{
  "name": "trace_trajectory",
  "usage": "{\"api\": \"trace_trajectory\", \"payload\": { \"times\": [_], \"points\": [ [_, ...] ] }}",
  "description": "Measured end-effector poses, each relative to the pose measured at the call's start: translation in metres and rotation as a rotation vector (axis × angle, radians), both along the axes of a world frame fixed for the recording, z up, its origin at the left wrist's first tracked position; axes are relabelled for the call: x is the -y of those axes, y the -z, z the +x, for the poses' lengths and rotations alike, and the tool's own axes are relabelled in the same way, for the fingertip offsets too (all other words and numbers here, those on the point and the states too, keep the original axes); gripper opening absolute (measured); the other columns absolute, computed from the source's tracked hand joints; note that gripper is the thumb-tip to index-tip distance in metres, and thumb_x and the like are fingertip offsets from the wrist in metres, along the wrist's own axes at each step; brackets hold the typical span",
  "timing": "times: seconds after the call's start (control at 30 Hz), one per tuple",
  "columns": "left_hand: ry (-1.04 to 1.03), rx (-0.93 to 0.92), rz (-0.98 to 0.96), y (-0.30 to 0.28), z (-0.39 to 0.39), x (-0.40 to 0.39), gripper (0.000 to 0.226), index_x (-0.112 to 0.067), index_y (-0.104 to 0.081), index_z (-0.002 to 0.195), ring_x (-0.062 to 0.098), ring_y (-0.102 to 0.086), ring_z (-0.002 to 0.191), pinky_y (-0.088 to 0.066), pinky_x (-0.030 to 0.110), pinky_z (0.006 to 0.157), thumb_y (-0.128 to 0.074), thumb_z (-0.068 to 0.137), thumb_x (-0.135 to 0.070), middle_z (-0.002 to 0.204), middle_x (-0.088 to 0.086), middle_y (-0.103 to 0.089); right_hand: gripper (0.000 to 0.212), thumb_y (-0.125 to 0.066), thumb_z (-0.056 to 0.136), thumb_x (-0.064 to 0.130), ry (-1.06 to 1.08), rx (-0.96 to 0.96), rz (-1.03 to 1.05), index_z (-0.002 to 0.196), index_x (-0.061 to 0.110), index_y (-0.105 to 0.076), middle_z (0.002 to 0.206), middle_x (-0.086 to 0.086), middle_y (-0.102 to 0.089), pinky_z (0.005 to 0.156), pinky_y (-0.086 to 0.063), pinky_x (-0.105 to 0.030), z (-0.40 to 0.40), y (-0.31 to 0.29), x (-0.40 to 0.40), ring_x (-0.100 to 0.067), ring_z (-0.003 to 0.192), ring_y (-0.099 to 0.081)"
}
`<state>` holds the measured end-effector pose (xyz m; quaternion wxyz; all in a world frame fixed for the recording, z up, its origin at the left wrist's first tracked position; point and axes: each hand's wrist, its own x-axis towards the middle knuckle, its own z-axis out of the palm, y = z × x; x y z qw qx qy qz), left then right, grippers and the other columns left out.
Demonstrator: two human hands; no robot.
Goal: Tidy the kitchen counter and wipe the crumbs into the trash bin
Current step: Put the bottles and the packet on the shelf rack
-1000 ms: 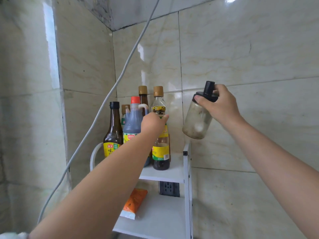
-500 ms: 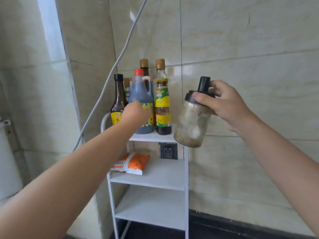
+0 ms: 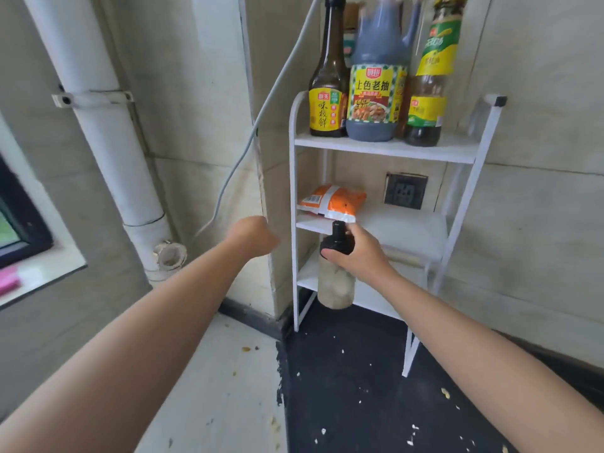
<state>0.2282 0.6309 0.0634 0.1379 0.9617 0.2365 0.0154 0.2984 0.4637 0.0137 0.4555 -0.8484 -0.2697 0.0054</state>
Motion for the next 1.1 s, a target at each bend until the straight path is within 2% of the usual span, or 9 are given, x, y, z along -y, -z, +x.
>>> {"api": "trace_trajectory", "payload": {
  "times": [0.07, 0.17, 0.3, 0.37, 0.47, 0.57, 0.77, 0.97, 1.1],
  "points": [
    [-0.018, -0.007, -0.050, 0.017, 0.000, -0.006, 0.014, -0.014, -0.051, 0.104, 0.021, -0.044, 0.091, -0.035, 0.026, 0.072, -0.046, 0.094, -0.023, 0.101, 0.007, -0.046, 0.051, -0.070, 0.079, 0.023, -0.012, -0.010, -0.041, 0.121, 0.008, -0.047, 0.122, -0.010, -0.053, 0.086, -0.037, -0.024, 0.013, 0.028, -0.014, -0.022, 0.112, -0.050],
    [-0.029, 0.007, -0.146, 0.042, 0.010, -0.011, 0.027, -0.006, -0.052, 0.117, 0.017, -0.040, 0.091, -0.035, 0.022, 0.063, -0.046, 0.095, -0.021, 0.106, 0.009, -0.048, 0.058, -0.069, 0.080, 0.021, -0.001, 0.010, -0.014, 0.131, 0.012, -0.042, 0.132, -0.007, -0.047, 0.097, -0.031, -0.023, 0.036, 0.060, -0.033, -0.022, 0.125, -0.042],
    [-0.010, -0.004, -0.209, 0.068, 0.024, -0.014, 0.038, 0.000, -0.050, 0.127, 0.021, -0.043, 0.092, -0.036, 0.025, 0.076, -0.044, 0.097, -0.022, 0.103, 0.009, -0.048, 0.063, -0.069, 0.081, 0.021, 0.080, 0.040, 0.066, 0.135, 0.012, -0.038, 0.135, -0.008, -0.045, 0.100, -0.031, -0.024, 0.055, 0.078, -0.048, -0.023, 0.127, -0.040],
    [-0.020, 0.012, -0.246, 0.078, 0.029, -0.018, 0.037, -0.004, -0.050, 0.128, 0.022, -0.047, 0.097, -0.039, 0.028, 0.083, -0.045, 0.096, -0.023, 0.114, 0.010, -0.055, 0.063, -0.067, 0.082, 0.023, 0.100, 0.045, 0.078, 0.136, 0.012, -0.037, 0.136, -0.009, -0.044, 0.102, -0.032, -0.026, 0.062, 0.085, -0.054, -0.024, 0.128, -0.040],
    [-0.039, 0.035, -0.269, 0.084, 0.032, -0.026, 0.038, -0.008, -0.049, 0.130, 0.023, -0.051, 0.108, -0.037, 0.024, 0.084, -0.046, 0.096, -0.024, 0.131, 0.007, -0.053, 0.061, -0.066, 0.083, 0.026, 0.112, 0.042, 0.075, 0.135, 0.010, -0.039, 0.136, -0.011, -0.045, 0.103, -0.033, -0.027, 0.071, 0.089, -0.058, -0.025, 0.127, -0.040],
    [-0.055, 0.040, -0.283, 0.086, 0.035, -0.034, 0.041, -0.008, -0.047, 0.134, 0.023, -0.048, 0.123, -0.039, 0.026, 0.094, -0.045, 0.097, -0.025, 0.137, 0.008, -0.050, 0.060, -0.066, 0.083, 0.027, 0.090, 0.068, 0.019, 0.134, 0.008, -0.041, 0.137, -0.011, -0.047, 0.104, -0.031, -0.026, 0.082, 0.088, -0.062, -0.025, 0.128, -0.041],
    [-0.055, 0.045, -0.302, 0.089, 0.037, -0.043, 0.042, -0.007, -0.045, 0.135, 0.023, -0.047, 0.126, -0.038, 0.028, 0.099, -0.045, 0.097, -0.027, 0.138, 0.008, -0.049, 0.059, -0.063, 0.085, 0.029, 0.132, -0.003, 0.050, 0.135, 0.006, -0.040, 0.140, -0.010, -0.044, 0.107, -0.030, -0.029, 0.104, 0.087, -0.075, -0.026, 0.131, -0.039],
    [-0.069, 0.123, -0.344, 0.095, 0.038, -0.044, 0.039, -0.011, -0.045, 0.134, 0.022, -0.052, 0.119, -0.036, 0.021, 0.082, -0.045, 0.097, -0.024, 0.137, 0.006, -0.050, 0.063, -0.066, 0.083, 0.028, 0.142, -0.030, 0.027, 0.136, 0.007, -0.037, 0.142, -0.010, -0.041, 0.106, -0.030, -0.028, 0.104, 0.089, -0.072, -0.026, 0.132, -0.037],
    [-0.043, 0.115, -0.314, 0.100, 0.033, -0.037, 0.037, -0.011, -0.047, 0.133, 0.022, -0.053, 0.113, -0.039, 0.023, 0.084, -0.043, 0.097, -0.021, 0.135, 0.006, -0.051, 0.072, -0.063, 0.086, 0.021, 0.164, -0.065, -0.010, 0.144, 0.006, -0.022, 0.150, -0.010, -0.028, 0.108, -0.025, -0.026, 0.082, 0.099, -0.053, -0.024, 0.139, -0.027]
  ]
}}
